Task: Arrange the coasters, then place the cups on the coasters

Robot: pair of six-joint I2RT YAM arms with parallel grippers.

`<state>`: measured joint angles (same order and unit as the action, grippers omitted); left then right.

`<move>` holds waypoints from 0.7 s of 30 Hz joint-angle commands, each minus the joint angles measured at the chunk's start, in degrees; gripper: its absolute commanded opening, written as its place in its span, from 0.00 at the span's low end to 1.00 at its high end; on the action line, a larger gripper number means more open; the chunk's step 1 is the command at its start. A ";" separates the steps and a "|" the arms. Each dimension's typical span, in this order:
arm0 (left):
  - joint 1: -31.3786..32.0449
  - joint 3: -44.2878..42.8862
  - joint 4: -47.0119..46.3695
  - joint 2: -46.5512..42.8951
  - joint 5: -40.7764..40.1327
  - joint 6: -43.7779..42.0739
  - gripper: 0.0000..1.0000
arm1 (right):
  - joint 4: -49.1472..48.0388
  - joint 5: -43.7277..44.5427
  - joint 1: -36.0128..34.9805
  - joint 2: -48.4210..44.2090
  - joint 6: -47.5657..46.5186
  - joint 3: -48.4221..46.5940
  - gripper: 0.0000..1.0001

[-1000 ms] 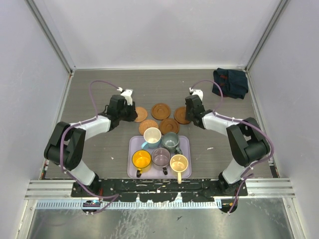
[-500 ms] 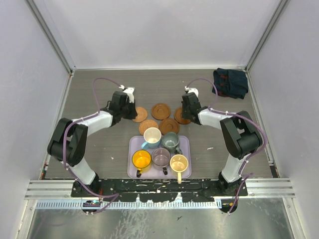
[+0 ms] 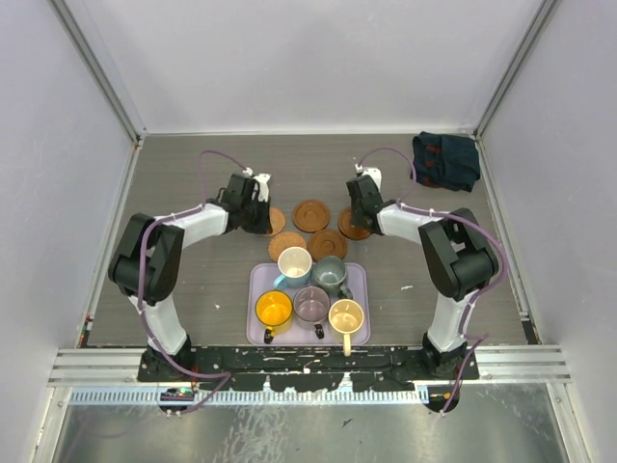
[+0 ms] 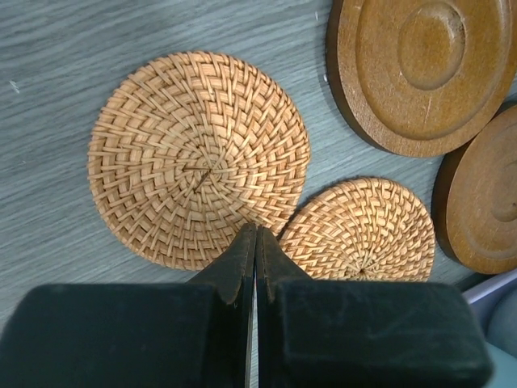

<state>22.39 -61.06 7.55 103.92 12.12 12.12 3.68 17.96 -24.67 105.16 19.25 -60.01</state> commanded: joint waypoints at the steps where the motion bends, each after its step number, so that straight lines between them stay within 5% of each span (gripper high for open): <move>1: 0.20 -4.32 4.50 0.90 -4.25 -0.98 0.00 | 4.82 6.31 0.47 1.89 0.46 -3.37 0.01; 8: 0.20 -10.25 12.45 5.39 -14.36 -2.12 0.00 | 7.24 7.14 4.27 2.20 1.31 -5.23 0.01; 21: -2.75 -14.41 14.71 7.35 -19.29 -1.62 0.00 | 7.92 5.52 13.22 1.14 1.52 -5.11 0.01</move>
<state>21.87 -74.24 19.62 111.00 -3.99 10.46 9.78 23.22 -13.50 107.02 20.05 -64.01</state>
